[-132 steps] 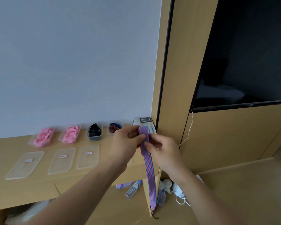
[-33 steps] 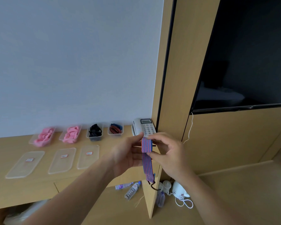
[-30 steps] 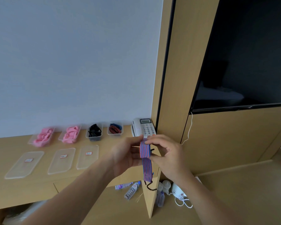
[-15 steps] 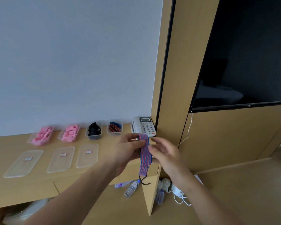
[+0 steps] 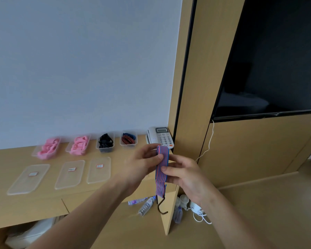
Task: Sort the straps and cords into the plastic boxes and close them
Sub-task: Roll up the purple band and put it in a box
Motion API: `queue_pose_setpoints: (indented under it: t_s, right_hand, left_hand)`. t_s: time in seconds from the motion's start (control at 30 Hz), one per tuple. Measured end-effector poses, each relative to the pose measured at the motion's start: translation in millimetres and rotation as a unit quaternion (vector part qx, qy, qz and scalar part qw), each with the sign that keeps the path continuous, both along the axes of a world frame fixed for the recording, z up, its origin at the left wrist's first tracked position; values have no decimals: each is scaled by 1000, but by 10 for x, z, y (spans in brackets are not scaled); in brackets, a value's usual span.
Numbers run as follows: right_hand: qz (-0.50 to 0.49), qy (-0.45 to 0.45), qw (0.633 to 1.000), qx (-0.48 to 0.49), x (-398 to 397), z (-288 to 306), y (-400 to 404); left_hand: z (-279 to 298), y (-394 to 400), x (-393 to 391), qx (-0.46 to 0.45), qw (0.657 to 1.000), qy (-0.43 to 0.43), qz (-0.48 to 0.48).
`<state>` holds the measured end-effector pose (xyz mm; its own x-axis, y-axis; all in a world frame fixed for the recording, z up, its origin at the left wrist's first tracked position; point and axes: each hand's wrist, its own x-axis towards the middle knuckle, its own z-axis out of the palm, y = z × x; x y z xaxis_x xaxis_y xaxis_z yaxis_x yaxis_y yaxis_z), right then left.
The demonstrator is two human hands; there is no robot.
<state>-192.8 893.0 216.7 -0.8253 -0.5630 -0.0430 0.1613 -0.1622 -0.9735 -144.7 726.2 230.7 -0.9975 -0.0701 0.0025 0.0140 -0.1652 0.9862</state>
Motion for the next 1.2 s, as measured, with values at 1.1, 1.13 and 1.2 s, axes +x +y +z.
queue_pose_setpoints:
  t_s: [1.1,1.13,1.2]
  right_hand:
    - [-118,4,990,82,626,-361,-942]
    - [-115,-42,989,86,607,-387,-993]
    - [-84,-114,987,78,554,-429,-1093]
  left_hand:
    - [-433,-1040,288,155,977,-128,74]
    - [-457,-1057,257,150,978,-120,84]
    - [-512,-1084,187,122,982,-107,100]
